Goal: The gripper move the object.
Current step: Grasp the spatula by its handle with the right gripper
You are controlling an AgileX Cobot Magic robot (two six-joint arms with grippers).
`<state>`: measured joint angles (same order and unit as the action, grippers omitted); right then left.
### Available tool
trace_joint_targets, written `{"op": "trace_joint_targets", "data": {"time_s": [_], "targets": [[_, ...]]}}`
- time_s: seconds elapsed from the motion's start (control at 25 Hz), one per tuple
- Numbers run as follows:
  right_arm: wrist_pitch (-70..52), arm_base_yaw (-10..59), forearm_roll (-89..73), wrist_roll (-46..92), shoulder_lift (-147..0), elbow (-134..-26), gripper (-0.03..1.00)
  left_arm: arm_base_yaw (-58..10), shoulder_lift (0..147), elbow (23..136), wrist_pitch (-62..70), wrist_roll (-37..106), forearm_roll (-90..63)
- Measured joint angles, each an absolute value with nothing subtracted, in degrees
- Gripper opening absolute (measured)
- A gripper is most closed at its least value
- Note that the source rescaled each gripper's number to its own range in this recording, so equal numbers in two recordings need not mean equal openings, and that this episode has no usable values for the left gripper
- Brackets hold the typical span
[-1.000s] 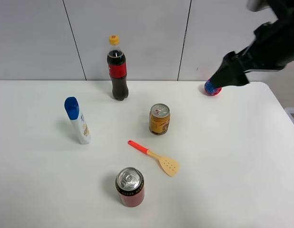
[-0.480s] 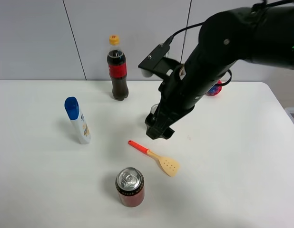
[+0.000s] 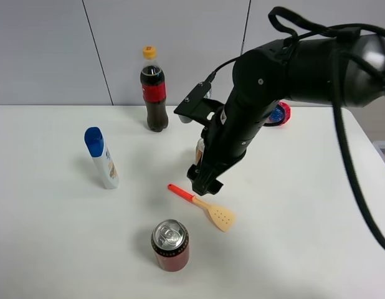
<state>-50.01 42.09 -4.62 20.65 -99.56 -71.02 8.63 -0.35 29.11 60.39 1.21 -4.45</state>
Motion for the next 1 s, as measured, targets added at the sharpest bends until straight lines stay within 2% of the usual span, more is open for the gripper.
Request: {"op": "trace_joint_targets", "data": {"time_s": [1.0], "targets": [[-45.81, 42.09, -4.65, 17.54, -113.49, -71.02, 0.90, 8.63, -0.35, 29.11, 60.39, 1.26, -4.45]]}}
